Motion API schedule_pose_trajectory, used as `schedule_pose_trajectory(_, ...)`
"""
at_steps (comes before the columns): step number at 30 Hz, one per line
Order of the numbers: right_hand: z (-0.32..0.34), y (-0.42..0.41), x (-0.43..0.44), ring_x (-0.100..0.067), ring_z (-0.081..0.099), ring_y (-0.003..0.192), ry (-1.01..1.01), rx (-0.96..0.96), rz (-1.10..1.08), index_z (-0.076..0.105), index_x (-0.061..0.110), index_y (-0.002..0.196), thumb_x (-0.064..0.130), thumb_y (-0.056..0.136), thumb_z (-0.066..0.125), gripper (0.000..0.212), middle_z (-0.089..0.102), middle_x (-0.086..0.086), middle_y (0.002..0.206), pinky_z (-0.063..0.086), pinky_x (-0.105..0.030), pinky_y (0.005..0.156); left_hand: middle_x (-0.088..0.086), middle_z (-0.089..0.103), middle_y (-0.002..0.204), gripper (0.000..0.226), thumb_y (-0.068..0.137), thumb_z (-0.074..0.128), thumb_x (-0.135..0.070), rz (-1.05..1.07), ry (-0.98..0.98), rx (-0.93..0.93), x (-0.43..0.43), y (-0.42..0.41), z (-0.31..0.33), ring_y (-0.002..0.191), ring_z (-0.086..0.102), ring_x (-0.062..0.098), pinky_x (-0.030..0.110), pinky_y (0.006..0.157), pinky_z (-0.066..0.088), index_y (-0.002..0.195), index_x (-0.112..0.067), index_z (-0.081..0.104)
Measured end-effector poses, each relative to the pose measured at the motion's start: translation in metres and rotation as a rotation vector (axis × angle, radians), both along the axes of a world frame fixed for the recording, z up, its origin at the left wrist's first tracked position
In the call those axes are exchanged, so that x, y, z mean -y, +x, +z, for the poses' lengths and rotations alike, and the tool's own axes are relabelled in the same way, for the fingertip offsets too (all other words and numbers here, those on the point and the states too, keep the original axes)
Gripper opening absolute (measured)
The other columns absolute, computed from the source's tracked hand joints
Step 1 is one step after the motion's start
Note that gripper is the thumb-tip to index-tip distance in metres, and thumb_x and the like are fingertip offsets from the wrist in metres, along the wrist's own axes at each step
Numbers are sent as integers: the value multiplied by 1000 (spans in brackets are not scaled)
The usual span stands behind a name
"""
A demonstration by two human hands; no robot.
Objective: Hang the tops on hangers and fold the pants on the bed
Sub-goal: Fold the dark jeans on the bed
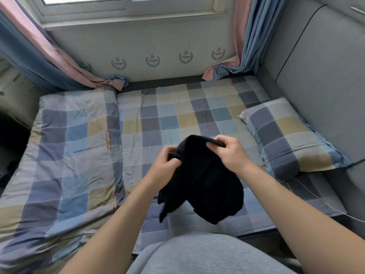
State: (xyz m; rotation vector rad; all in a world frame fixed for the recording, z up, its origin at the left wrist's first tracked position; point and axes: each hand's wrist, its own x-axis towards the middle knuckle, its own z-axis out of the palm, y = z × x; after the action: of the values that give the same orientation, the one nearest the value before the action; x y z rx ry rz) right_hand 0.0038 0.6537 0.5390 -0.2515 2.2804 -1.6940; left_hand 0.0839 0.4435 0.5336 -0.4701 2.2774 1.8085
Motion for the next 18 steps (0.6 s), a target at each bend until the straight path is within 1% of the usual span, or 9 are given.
schedule_pose_trajectory(2, 17, -2, 8, -16, 57, 67, -4, -57, 38, 65, 14, 73, 23, 94, 69, 23, 61, -3, 68, 47, -35, 65, -9, 64, 120, 59, 73, 73, -52, -195, -107, 42, -15, 4, -2, 114, 62, 17, 44, 97, 52, 125, -34, 52)
schedule_pose_trajectory(3, 23, -3, 12, -15, 58, 67, 20, -85, 70, 66, 13, 73, 22, 93, 70, 22, 62, -1, 67, 48, -35, 66, -13, 62, 124, 73, 67, 74, -63, -237, -197, 52, -24, 6, -2, 118, 60, 15, 44, 101, 49, 130, -35, 48)
schedule_pose_trajectory(4, 28, -3, 16, -14, 58, 66, 49, -102, 106, 66, 13, 73, 20, 92, 70, 21, 62, 1, 66, 49, -35, 66, -16, 61, 125, 79, 64, 72, -68, -235, -281, 47, -33, 7, -4, 120, 58, 13, 44, 102, 47, 131, -36, 46)
schedule_pose_trajectory(5, 30, -3, 19, -13, 58, 66, 74, -103, 135, 66, 13, 72, 18, 91, 70, 20, 62, 3, 65, 49, -35, 67, -17, 61, 124, 77, 65, 70, -68, -203, -341, 42, -42, 9, -5, 119, 57, 12, 44, 102, 46, 130, -36, 45)
schedule_pose_trajectory(6, 32, -2, 21, -12, 58, 65, 90, -91, 155, 65, 14, 71, 17, 90, 70, 20, 62, 5, 64, 49, -34, 67, -17, 62, 121, 67, 70, 68, -63, -156, -373, 35, -49, 9, -8, 116, 58, 13, 45, 101, 46, 127, -35, 46)
schedule_pose_trajectory(9, 29, 1, 21, -12, 60, 68, 125, -41, 186, 66, 17, 70, 18, 90, 72, 20, 63, 6, 65, 51, -32, 67, -11, 63, 100, 27, 82, 56, -31, -64, -369, 20, -56, 8, -13, 97, 62, 20, 48, 88, 52, 107, -32, 47)
schedule_pose_trajectory(11, 26, 1, 17, -13, 60, 68, 130, 3, 224, 65, 19, 71, 19, 87, 75, 19, 63, 4, 66, 51, -30, 66, -8, 63, 87, 15, 86, 50, -19, -24, -396, 1, -51, 5, -18, 83, 61, 20, 46, 76, 54, 93, -31, 48)
schedule_pose_trajectory(14, 20, -3, 10, -9, 58, 65, 229, 49, 333, 62, 25, 72, 20, 83, 78, 20, 62, 9, 66, 48, -24, 61, -3, 61, 79, 17, 86, 50, -9, 32, -500, 1, -36, 0, -26, 72, 59, 21, 42, 65, 52, 84, -26, 48)
schedule_pose_trajectory(18, -4, -12, -5, -19, 58, 81, 751, 32, 487, 51, 31, 77, 19, 85, 75, 28, 57, 6, 85, 45, -32, 67, 1, 56, 90, 25, 80, 51, 4, 20, -689, 29, -5, -5, -39, 86, 56, 26, 40, 71, 51, 83, -20, 53)
